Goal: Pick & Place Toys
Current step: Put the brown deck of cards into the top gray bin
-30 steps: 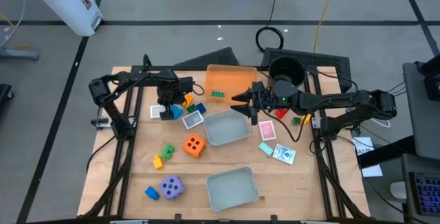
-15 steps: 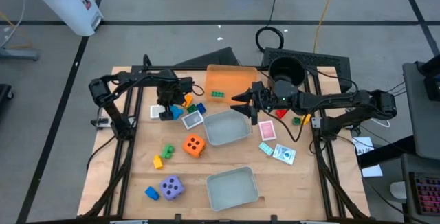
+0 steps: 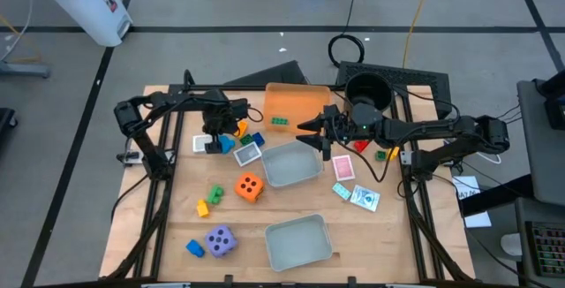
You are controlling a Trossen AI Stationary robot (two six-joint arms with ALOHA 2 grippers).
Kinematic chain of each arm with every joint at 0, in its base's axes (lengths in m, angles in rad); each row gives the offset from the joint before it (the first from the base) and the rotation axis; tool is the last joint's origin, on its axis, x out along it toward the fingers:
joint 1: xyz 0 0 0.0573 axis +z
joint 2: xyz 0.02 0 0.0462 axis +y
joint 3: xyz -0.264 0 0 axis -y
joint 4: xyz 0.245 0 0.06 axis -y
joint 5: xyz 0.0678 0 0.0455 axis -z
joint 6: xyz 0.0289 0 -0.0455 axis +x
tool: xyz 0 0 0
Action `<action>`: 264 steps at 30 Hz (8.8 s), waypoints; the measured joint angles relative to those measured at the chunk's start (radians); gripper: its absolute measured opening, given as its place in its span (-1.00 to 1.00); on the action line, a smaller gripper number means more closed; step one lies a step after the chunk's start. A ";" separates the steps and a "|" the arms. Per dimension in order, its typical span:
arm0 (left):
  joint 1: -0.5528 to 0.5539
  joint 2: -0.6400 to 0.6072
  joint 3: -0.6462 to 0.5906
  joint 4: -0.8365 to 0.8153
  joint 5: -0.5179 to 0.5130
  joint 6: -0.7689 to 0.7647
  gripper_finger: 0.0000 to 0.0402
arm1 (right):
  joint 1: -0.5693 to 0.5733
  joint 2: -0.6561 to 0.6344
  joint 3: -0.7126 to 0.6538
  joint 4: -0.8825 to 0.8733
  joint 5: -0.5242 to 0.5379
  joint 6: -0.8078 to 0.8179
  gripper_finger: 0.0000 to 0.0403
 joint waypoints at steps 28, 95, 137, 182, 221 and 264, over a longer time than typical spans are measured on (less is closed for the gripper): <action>0.007 0.000 -0.009 0.042 0.019 0.006 0.99 | 0.000 0.000 0.000 -0.001 0.000 -0.019 0.04; 0.007 -0.097 -0.062 -0.034 0.029 -0.204 0.53 | -0.002 0.000 0.000 0.003 0.007 -0.049 0.04; -0.246 -0.505 0.216 0.880 0.201 -0.664 0.51 | -0.106 0.160 0.470 -0.266 -0.213 0.113 0.04; -0.323 -0.244 0.216 1.420 1.165 -1.459 0.52 | -0.052 0.117 0.556 -0.338 -0.590 -0.281 0.04; -0.335 -0.175 0.279 1.591 1.219 -1.571 0.52 | -0.061 0.238 0.555 -0.102 -0.787 -0.102 -0.51; -0.162 -0.177 0.280 1.715 1.322 -1.633 0.66 | -0.065 0.227 0.555 0.026 -0.798 -0.013 -0.68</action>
